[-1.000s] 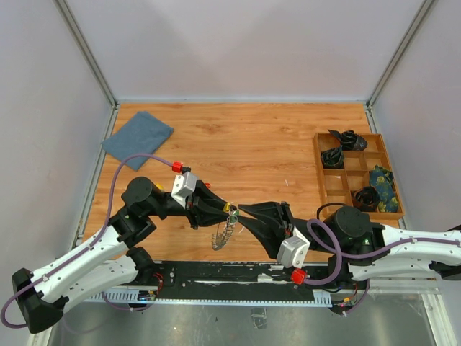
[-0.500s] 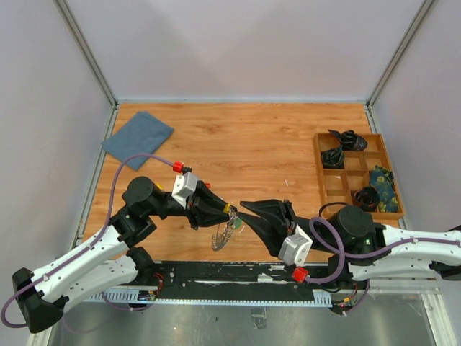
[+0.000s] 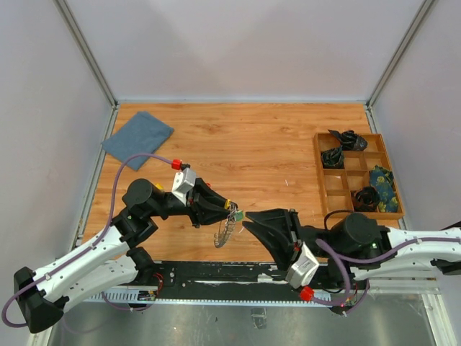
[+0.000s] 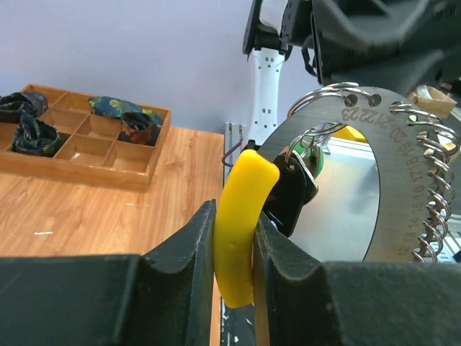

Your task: Put the keys on the keyring

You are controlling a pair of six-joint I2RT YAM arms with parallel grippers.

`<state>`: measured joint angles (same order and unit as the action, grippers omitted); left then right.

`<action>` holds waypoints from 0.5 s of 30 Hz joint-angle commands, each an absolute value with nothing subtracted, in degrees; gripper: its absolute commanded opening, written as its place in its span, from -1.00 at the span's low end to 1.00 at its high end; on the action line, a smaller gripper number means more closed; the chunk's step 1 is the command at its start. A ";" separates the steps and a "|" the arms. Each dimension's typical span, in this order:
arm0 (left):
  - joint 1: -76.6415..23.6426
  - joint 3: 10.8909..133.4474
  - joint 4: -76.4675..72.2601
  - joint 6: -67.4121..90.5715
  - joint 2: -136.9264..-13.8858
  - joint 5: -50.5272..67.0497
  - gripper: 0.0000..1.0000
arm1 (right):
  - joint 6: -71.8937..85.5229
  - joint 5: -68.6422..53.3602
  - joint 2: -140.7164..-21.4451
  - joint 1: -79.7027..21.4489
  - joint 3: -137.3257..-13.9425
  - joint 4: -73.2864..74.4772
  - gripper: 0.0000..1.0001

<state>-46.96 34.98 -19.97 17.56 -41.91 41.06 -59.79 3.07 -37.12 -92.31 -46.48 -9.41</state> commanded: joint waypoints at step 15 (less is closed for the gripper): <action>-46.85 33.95 -24.73 20.44 -40.79 40.07 -0.99 | -75.66 10.35 -41.78 -96.12 -43.79 -20.22 -0.38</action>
<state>-46.96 34.15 -22.24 19.88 -41.82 40.34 -72.34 7.97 -41.30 -94.80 -44.05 -15.22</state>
